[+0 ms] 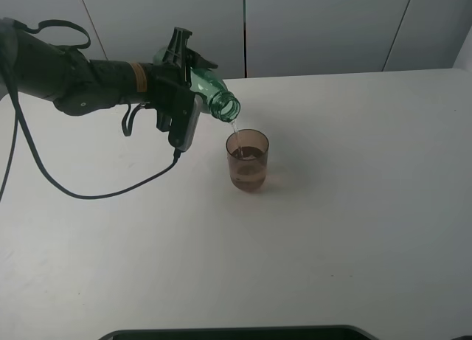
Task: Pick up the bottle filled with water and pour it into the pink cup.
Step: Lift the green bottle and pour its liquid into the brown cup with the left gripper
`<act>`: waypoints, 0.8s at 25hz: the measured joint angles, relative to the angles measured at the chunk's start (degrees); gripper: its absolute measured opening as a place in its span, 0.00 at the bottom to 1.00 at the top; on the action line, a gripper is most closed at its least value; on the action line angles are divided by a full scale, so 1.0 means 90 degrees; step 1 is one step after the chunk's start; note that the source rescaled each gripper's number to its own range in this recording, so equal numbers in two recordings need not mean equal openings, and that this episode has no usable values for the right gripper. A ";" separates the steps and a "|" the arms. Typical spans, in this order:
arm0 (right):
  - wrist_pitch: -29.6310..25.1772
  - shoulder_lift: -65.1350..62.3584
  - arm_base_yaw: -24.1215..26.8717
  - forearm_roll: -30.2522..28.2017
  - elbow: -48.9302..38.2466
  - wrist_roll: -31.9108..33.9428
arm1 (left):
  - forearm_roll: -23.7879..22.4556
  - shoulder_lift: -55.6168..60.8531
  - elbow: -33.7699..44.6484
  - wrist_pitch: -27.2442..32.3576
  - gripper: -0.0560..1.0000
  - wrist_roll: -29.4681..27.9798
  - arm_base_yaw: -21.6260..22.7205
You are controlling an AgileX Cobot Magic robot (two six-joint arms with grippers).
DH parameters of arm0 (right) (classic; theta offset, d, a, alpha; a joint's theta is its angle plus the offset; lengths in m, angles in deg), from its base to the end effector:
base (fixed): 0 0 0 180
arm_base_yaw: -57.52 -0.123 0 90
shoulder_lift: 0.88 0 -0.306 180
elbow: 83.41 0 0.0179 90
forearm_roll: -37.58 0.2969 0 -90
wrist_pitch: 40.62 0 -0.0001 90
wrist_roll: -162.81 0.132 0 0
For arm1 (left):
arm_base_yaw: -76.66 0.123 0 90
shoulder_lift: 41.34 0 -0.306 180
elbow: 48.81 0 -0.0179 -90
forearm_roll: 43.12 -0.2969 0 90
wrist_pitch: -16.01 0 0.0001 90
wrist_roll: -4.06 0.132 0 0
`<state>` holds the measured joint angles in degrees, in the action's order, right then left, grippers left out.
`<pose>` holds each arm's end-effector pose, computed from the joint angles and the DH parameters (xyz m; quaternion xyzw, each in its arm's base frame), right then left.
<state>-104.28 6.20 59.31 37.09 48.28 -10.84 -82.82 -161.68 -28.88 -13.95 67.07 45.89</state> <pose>0.0458 -0.0024 0.2799 0.0615 0.8596 0.0159 0.5069 0.3825 -0.2767 0.1146 0.7948 0.2806 0.1770 0.5083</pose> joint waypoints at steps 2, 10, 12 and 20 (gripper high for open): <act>0.0000 0.0000 0.0000 0.0000 0.0000 0.0000 | 0.0012 0.0000 0.0000 -0.0004 0.08 0.0000 0.0000; 0.0000 0.0000 0.0000 0.0000 0.0000 0.0000 | 0.0025 0.0000 0.0000 -0.0004 0.08 0.0012 0.0000; 0.0000 0.0000 0.0000 0.0000 0.0000 0.0000 | 0.0048 0.0000 0.0000 -0.0078 0.08 0.0012 0.0000; 0.0000 0.0000 0.0000 0.0000 0.0000 0.0000 | 0.0358 0.0000 0.0000 -0.0392 0.08 0.0012 -0.0203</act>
<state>-104.28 6.20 59.31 37.09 48.28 -10.84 -79.60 -161.68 -28.88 -17.47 67.18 44.06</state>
